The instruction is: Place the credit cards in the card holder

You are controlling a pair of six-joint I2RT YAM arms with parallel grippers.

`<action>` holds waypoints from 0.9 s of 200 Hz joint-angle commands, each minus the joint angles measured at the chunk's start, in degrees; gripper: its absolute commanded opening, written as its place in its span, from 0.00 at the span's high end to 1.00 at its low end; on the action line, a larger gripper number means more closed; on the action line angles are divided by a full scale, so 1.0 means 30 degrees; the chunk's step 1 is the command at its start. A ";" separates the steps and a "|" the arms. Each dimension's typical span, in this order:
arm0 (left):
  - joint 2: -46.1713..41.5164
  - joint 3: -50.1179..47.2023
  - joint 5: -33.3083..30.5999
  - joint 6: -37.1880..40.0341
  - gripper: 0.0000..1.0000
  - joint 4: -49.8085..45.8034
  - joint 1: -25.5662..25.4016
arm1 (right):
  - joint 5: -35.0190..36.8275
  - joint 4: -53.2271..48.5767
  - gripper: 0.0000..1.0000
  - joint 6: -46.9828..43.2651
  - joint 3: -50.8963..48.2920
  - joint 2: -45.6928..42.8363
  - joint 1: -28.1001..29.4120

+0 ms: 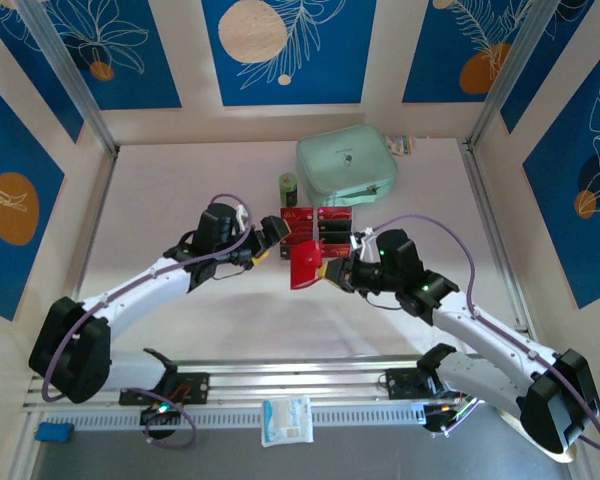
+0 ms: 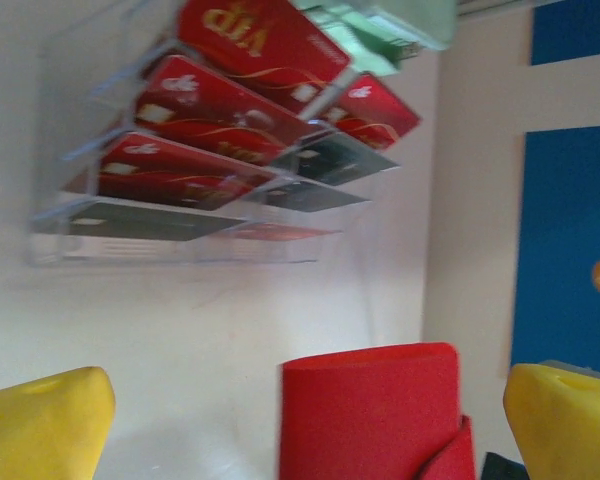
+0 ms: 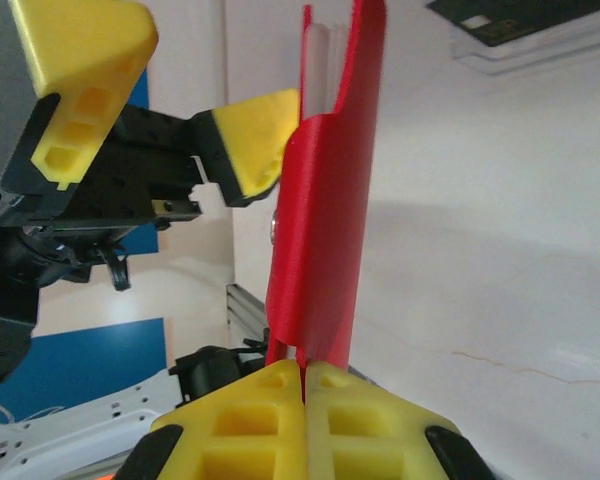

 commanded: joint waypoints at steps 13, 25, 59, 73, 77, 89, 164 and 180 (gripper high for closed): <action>0.0453 -0.0207 0.0762 -0.1515 0.00 0.2596 -0.0688 | -0.0219 0.1556 1.00 0.0497 0.1216 0.0551 0.0655; 0.0577 -0.0533 0.0787 -0.1957 0.00 0.3532 -0.0866 | -0.0172 0.1927 1.00 0.0736 0.1176 0.0697 0.0776; 0.0992 -0.1380 0.0878 -0.3133 0.04 0.5822 -0.1291 | -0.0203 0.3196 1.00 0.1401 0.0680 0.0835 0.0903; 0.1175 -0.1632 0.0984 -0.3544 0.10 0.6858 -0.1477 | -0.0088 0.3239 1.00 0.1377 0.0591 0.0806 0.0938; 0.1228 -0.1709 0.0998 -0.3676 0.11 0.7155 -0.1494 | -0.0058 0.3229 1.00 0.1380 0.0577 0.0807 0.0941; 0.1341 -0.1884 0.1071 -0.4002 0.17 0.8004 -0.1574 | 0.0030 0.3186 1.00 0.1351 0.0463 0.0815 0.0918; 0.1212 -0.2772 0.0202 -0.3861 0.11 0.8061 -0.1590 | 0.0151 0.3013 1.00 0.1267 -0.0414 0.0176 0.0327; 0.1146 -0.3027 -0.0203 -0.3834 0.07 0.7600 -0.1563 | 0.0042 0.2877 1.00 0.1233 -0.0424 -0.0100 0.0079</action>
